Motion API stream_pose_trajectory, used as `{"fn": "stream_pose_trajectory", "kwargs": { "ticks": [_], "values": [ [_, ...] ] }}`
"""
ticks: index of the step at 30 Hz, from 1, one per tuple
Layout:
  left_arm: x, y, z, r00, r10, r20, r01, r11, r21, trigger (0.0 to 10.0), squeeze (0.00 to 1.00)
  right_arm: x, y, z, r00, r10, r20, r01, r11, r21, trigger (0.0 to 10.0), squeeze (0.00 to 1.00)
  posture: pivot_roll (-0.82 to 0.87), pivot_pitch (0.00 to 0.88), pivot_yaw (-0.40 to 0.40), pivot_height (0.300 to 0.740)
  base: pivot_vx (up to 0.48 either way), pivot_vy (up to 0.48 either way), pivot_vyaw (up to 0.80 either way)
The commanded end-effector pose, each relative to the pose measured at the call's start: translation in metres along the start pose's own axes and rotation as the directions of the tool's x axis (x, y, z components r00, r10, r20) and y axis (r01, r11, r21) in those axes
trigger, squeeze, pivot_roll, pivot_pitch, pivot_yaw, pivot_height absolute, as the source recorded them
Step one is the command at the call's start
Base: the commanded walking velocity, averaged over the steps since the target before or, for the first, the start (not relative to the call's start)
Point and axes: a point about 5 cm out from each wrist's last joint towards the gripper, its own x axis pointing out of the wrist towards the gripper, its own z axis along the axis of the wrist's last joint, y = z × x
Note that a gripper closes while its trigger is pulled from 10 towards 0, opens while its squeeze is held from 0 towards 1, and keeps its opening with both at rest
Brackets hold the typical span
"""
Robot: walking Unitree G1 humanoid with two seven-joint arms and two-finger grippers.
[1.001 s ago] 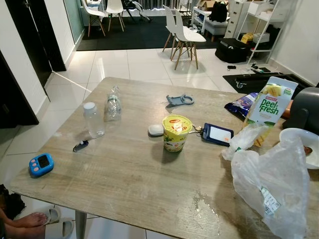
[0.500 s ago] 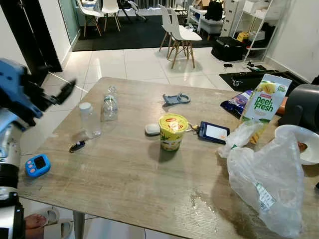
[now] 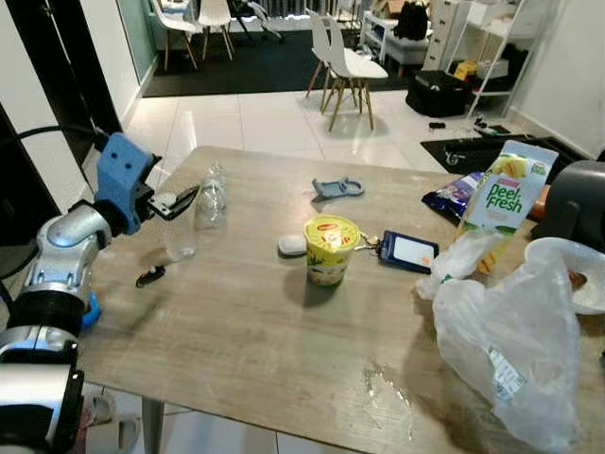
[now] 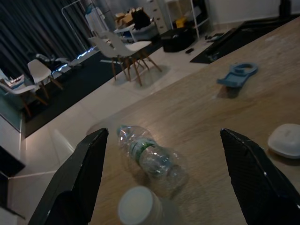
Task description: Restocking fridge
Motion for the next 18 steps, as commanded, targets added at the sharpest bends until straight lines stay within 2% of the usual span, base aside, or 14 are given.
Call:
{"fn": "stream_pose_trajectory", "kwargs": {
  "ticks": [1,2,3,5,9,11,13,18],
  "values": [
    [0.009,-0.007,0.000,1.000,-0.016,-0.010,0.017,1.000,0.017,10.0,0.00,0.000,0.000,-0.003,1.000,-0.002,-0.004,0.002,1.000,0.020,10.0,0.00,0.05,0.000,0.018,0.740,0.000,0.000,0.00],
    [0.009,-0.007,0.000,1.000,-0.016,-0.010,0.017,1.000,0.017,10.0,0.00,0.000,0.000,-0.003,1.000,-0.002,-0.004,0.002,1.000,0.020,10.0,0.00,0.05,0.000,0.018,0.740,0.000,0.000,0.00],
    [0.019,-0.012,0.004,1.000,-0.005,0.002,0.005,0.999,0.036,10.0,0.00,0.000,-0.001,-0.006,1.000,-0.004,-0.009,0.004,1.000,0.023,10.0,0.00,0.05,0.000,0.021,0.740,0.000,0.000,0.00],
    [0.026,-0.012,0.008,0.999,0.031,0.025,-0.032,0.999,0.037,10.0,0.00,-0.001,-0.001,-0.007,1.000,-0.004,-0.012,0.005,1.000,0.028,10.0,0.00,0.05,0.000,0.024,0.740,0.000,0.000,0.00],
    [0.028,-0.009,0.011,0.994,0.100,0.053,-0.101,0.995,0.016,10.0,0.00,-0.001,-0.001,-0.009,1.000,-0.004,-0.014,0.004,0.999,0.033,10.0,0.00,0.05,0.000,0.024,0.740,0.000,0.000,0.00],
    [0.024,-0.003,0.007,0.983,0.175,0.049,-0.175,0.984,-0.015,10.0,0.00,-0.001,-0.001,-0.010,1.000,-0.003,-0.017,0.003,0.999,0.035,10.0,0.00,0.04,0.000,0.021,0.740,0.000,0.000,0.00],
    [0.024,-0.003,0.007,0.983,0.175,0.049,-0.175,0.984,-0.015,10.0,0.00,-0.001,-0.001,-0.010,1.000,-0.003,-0.017,0.003,0.999,0.035,10.0,0.00,0.04,0.000,0.021,0.740,0.000,0.000,0.00],
    [0.009,0.005,-0.010,0.966,0.259,-0.005,-0.259,0.964,-0.063,10.0,0.00,-0.001,-0.001,-0.012,1.000,-0.002,-0.021,0.003,0.999,0.033,10.0,0.00,0.05,0.000,0.013,0.740,0.000,0.000,0.00]
  ]
}}
